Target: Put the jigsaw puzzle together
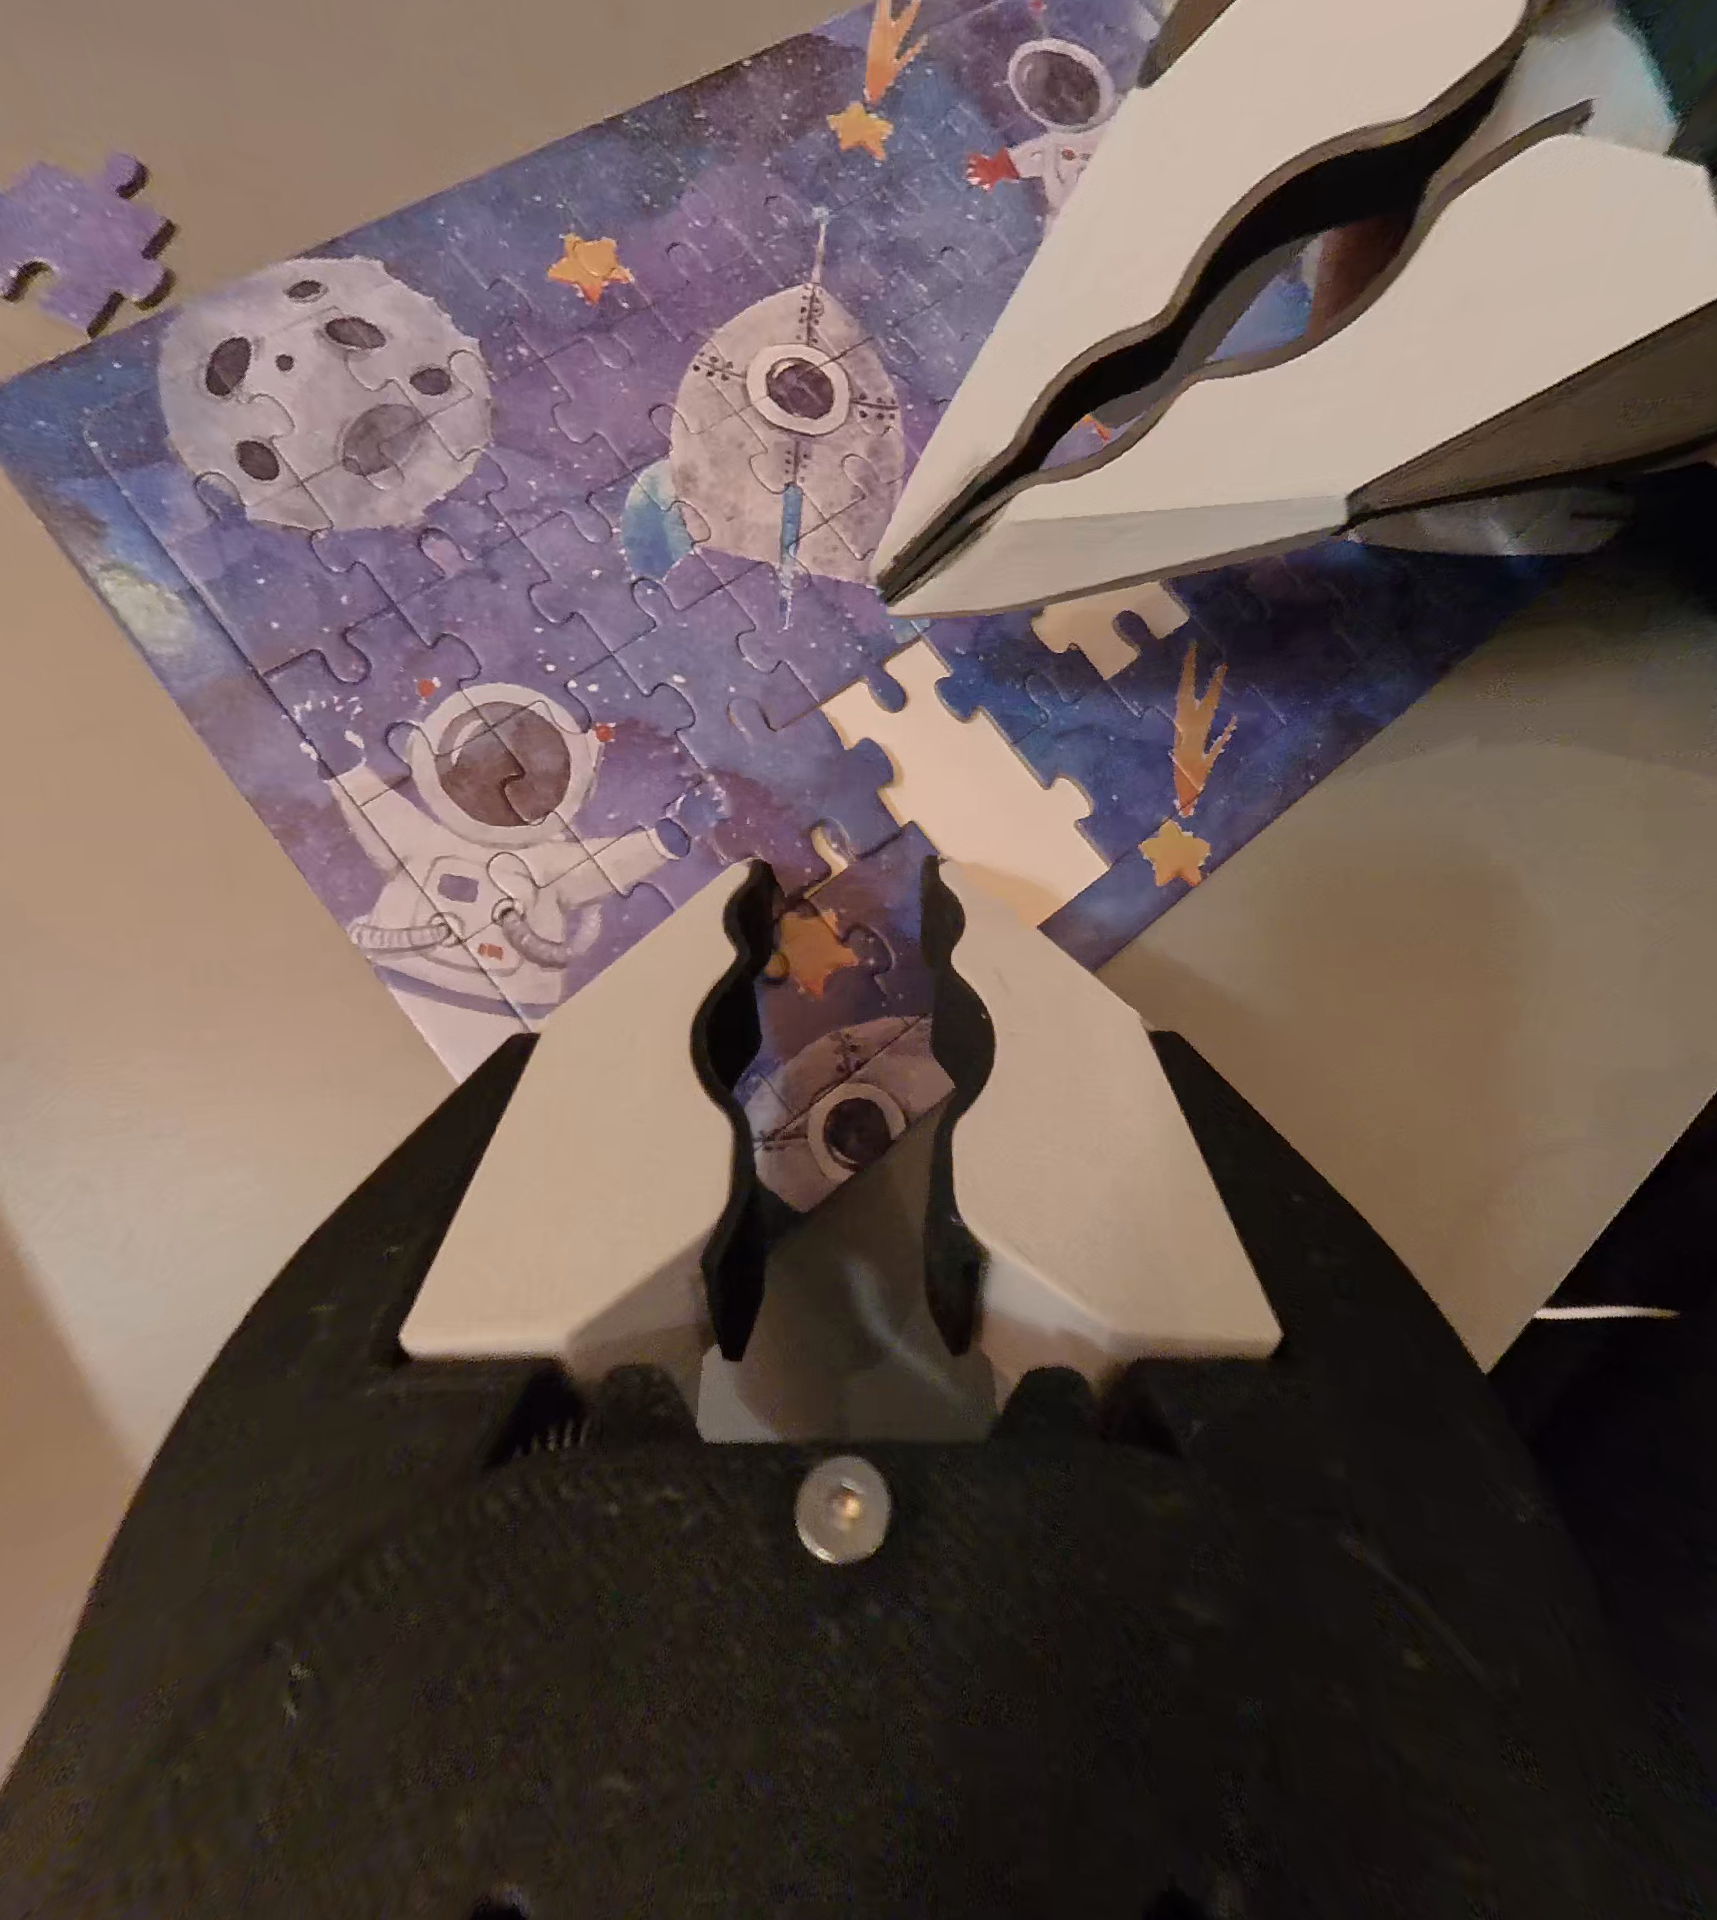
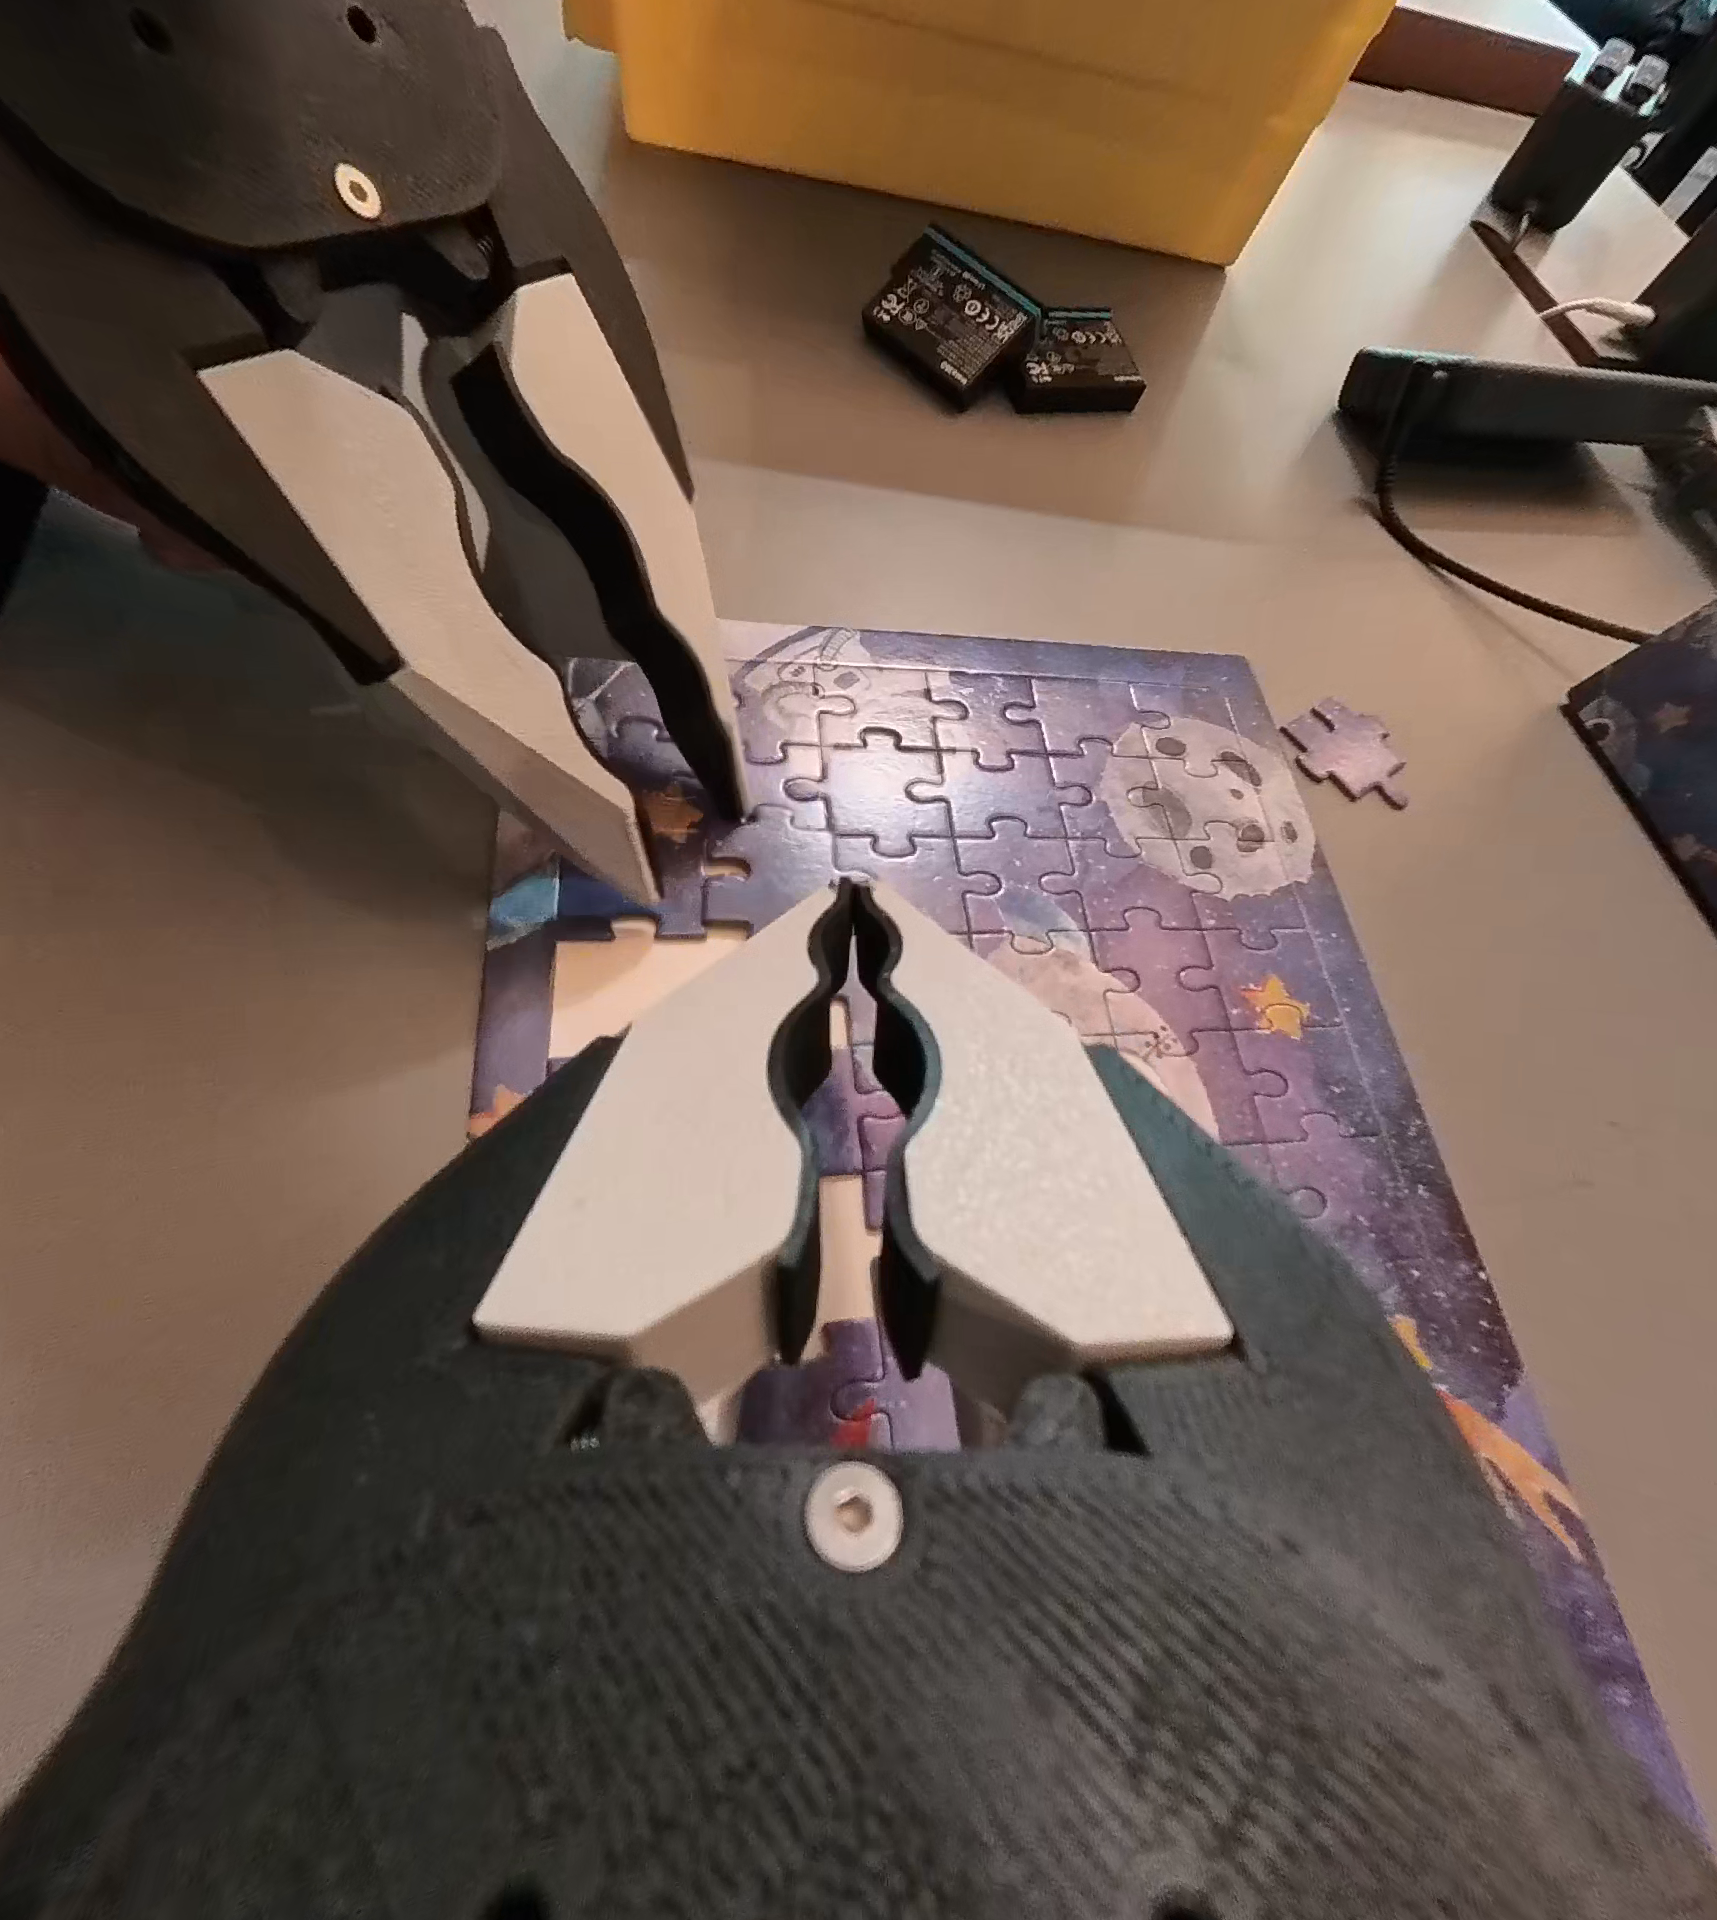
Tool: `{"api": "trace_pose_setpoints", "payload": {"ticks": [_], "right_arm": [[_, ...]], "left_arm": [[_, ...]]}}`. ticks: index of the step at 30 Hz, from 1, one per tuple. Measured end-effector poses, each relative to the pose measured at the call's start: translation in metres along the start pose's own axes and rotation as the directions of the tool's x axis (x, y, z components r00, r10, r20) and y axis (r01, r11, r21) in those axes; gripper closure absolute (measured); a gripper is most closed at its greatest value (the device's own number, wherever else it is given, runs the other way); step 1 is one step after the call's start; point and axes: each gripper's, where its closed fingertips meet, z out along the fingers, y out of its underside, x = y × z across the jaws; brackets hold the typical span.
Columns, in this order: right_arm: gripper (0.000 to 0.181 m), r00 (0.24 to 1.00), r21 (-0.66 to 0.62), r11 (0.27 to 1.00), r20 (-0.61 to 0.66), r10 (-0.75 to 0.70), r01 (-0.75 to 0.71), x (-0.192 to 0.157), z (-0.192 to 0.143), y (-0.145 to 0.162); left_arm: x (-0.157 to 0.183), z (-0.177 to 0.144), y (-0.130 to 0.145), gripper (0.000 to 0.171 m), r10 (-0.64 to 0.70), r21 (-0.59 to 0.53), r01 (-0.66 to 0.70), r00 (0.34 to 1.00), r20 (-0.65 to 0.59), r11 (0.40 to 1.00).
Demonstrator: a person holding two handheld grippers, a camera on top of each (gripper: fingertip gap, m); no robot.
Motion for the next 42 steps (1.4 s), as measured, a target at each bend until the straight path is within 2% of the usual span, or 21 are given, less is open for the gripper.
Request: {"api": "trace_pose_setpoints", "payload": {"ticks": [4,6,10,14,16,20,22,24,27,29,31,33,42], "right_arm": [[0.181,1.0,-0.02,1.0,0.002,-0.003,0.003,0.0,0.003,0.004],[0.181,1.0,-0.034,0.999,-0.002,-0.013,0.013,0.0,0.004,0.007],[0.181,0.999,-0.054,0.998,-0.008,-0.041,0.04,-0.002,0.007,0.008],[0.181,0.999,-0.047,0.998,0.011,-0.04,0.041,-0.006,0.011,0.005],[0.181,0.999,-0.046,0.998,0.012,-0.036,0.037,-0.007,0.014,0.002],[0.181,0.998,-0.044,0.999,0.056,-0.001,0.004,-0.012,0.02,-0.003],[0.181,0.998,-0.09,0.996,0.07,0.005,0.001,-0.015,0.024,0.003],[0.181,0.998,-0.164,0.986,0.066,0.002,0.009,-0.014,0.027,0.015],[0.181,0.996,-0.104,0.994,0.089,0.023,-0.014,-0.017,0.025,0.004],[0.181,0.993,-0.094,0.995,0.113,0.047,-0.037,-0.018,0.025,0.003],[0.181,0.991,-0.157,0.987,0.12,0.064,-0.045,-0.018,0.028,0.013],[0.181,0.989,-0.132,0.99,0.132,0.069,-0.051,-0.02,0.027,0.009],[0.181,0.992,-0.168,0.985,0.117,0.052,-0.032,-0.02,0.028,0.016]], "left_arm": [[0.0,-0.001,0.0,0.145,0.015,0.0,-0.015,1.0,-0.004,1.0],[-0.007,-0.005,-0.004,0.149,0.025,0.023,-0.026,0.999,0.022,0.999],[-0.007,-0.012,-0.013,0.149,0.047,0.087,-0.045,0.999,-0.027,0.995],[-0.015,-0.008,-0.014,0.15,0.124,0.08,-0.123,0.992,-0.014,0.989],[-0.025,-0.011,-0.023,0.153,0.15,0.107,-0.147,0.988,-0.027,0.983],[-0.027,-0.021,-0.049,0.171,0.127,0.237,-0.071,0.965,-0.231,0.969],[-0.009,-0.02,-0.038,0.171,0.167,0.209,-0.095,0.917,-0.362,0.973],[-0.01,-0.013,-0.028,0.171,0.22,0.185,-0.168,0.924,-0.314,0.968],[-0.02,-0.006,-0.021,0.171,0.313,0.16,-0.286,0.931,-0.188,0.945],[-0.018,-0.003,-0.017,0.171,0.319,0.134,-0.296,0.925,-0.209,0.946],[-0.015,0.0,-0.012,0.171,0.326,0.1,-0.311,0.916,-0.232,0.945],[-0.013,0.003,-0.007,0.171,0.351,0.067,-0.345,0.909,-0.227,0.936],[-0.014,0.005,-0.006,0.171,0.367,0.057,-0.363,0.908,-0.202,0.93]]}}
